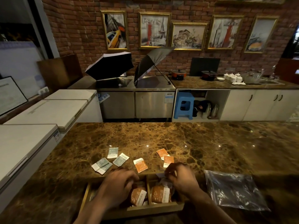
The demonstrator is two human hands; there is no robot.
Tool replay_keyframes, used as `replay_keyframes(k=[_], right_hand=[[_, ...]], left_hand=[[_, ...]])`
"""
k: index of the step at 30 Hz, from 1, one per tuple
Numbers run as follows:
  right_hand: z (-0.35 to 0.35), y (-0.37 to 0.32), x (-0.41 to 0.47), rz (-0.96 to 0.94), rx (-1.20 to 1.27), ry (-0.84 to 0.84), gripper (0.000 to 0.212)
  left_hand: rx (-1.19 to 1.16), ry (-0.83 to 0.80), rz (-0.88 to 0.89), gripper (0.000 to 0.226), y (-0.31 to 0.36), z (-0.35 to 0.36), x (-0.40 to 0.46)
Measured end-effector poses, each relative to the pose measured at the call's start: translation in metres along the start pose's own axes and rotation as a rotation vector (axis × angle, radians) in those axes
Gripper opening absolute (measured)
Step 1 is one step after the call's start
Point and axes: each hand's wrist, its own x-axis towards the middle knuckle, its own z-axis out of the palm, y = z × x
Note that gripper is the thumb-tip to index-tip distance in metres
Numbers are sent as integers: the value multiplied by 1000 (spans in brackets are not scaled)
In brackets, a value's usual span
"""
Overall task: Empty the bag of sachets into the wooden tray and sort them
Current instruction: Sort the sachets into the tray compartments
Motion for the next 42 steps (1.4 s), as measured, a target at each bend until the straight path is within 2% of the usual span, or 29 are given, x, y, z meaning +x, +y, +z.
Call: replay_keyframes(k=[4, 5, 8, 10, 13, 16, 19, 23, 30, 38, 42], right_hand=[[-14, -5, -9, -95, 116, 121, 15], [-17, -5, -12, -130, 118, 102, 14], [-21, -7, -23, -198, -29, -210, 10], [-22, -6, -29, -219, -118, -317, 12], [-27, -3, -29, -241, -24, -286, 17], [-37, 2, -19, -163, 64, -107, 22], [-46, 17, 0, -99, 21, 13, 23], [-52, 29, 20, -8, 7, 19, 28], [-31, 36, 60, -1, -78, 35, 23], [1, 32, 87, -13, -176, -110, 49], [5, 36, 86, -22, -220, -85, 36]], left_hand=[[-22, 9, -54, 20, 5, 3, 4], [-23, 16, -77, 19, 6, 4, 5], [-25, 26, -119, 18, 11, 9, 8], [-32, 19, -121, 19, 15, 11, 10], [-52, 3, -111, 18, 21, 14, 14], [-80, -11, -135, 18, 25, 15, 20], [-135, 2, -184, 20, 26, 12, 32], [-195, -7, -295, 26, 19, 12, 58], [-10, -84, -323, 38, 2, 32, 99], [238, -198, -281, 63, -7, 53, 114], [223, -188, -315, 62, -7, 57, 118]])
